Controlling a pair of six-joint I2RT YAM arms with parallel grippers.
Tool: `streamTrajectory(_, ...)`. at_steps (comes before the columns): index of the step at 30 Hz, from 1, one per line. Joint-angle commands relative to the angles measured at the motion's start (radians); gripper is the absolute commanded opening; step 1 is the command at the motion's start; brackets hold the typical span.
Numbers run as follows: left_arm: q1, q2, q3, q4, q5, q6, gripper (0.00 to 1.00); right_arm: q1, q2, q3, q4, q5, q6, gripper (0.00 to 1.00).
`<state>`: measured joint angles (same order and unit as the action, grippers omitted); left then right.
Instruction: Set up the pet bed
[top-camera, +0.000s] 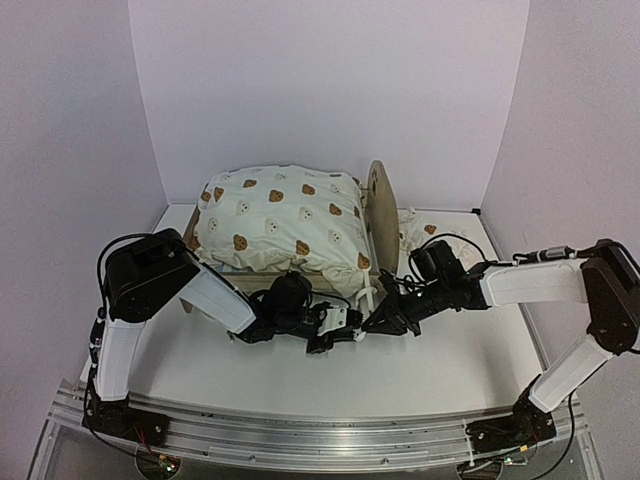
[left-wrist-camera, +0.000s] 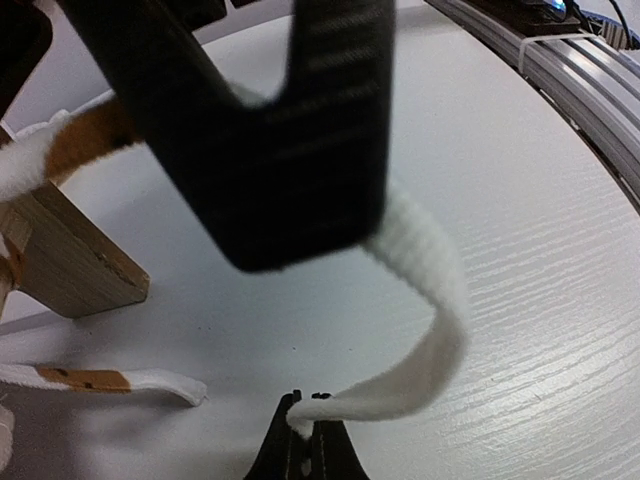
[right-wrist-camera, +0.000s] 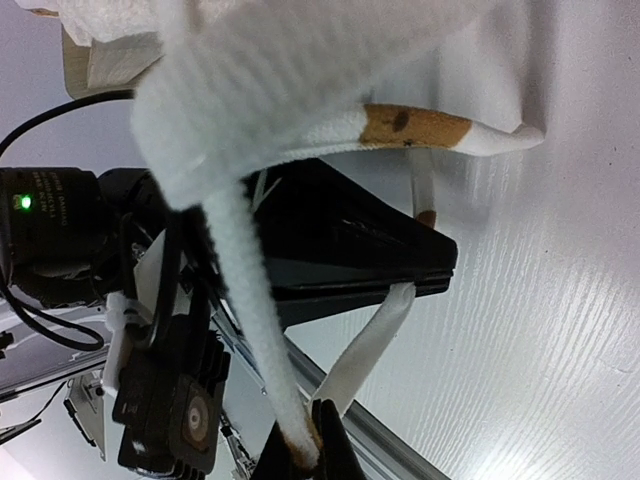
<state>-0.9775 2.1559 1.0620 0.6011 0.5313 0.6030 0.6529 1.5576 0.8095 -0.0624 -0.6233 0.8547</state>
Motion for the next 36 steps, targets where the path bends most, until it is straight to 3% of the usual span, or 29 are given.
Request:
streamTrajectory(1,-0.005,-0.069,-0.043,0.142,-0.106,0.060,0.00,-0.005,0.025,-0.022,-0.054,0.044,0.006,0.00)
streamTrajectory(6,-0.004,-0.162,-0.152,0.238,-0.156,0.351,0.00,-0.004,0.043,-0.024,-0.063,0.069,-0.037,0.02)
streamTrajectory(12,-0.004,-0.197,-0.263,0.452,-0.152,0.690,0.00,-0.004,0.012,0.011,-0.227,0.119,-0.164,0.32)
streamTrajectory(19,-0.004,-0.158,-0.288,0.563,-0.066,0.885,0.00,-0.004,-0.141,0.128,-0.490,0.335,-0.341,0.51)
streamTrajectory(24,-0.004,-0.123,-0.283,0.616,0.018,1.014,0.00,-0.001,-0.165,0.236,-0.489,0.377,-0.375,0.52)
streamTrajectory(30,-0.004,-0.090,-0.266,0.634,0.057,1.088,0.00,0.030,-0.052,0.356,-0.418,0.314,-0.299,0.53)
streamTrajectory(36,-0.004,-0.086,-0.254,0.626,0.047,1.086,0.00,0.083,0.037,0.327,-0.251,0.221,-0.220,0.56)
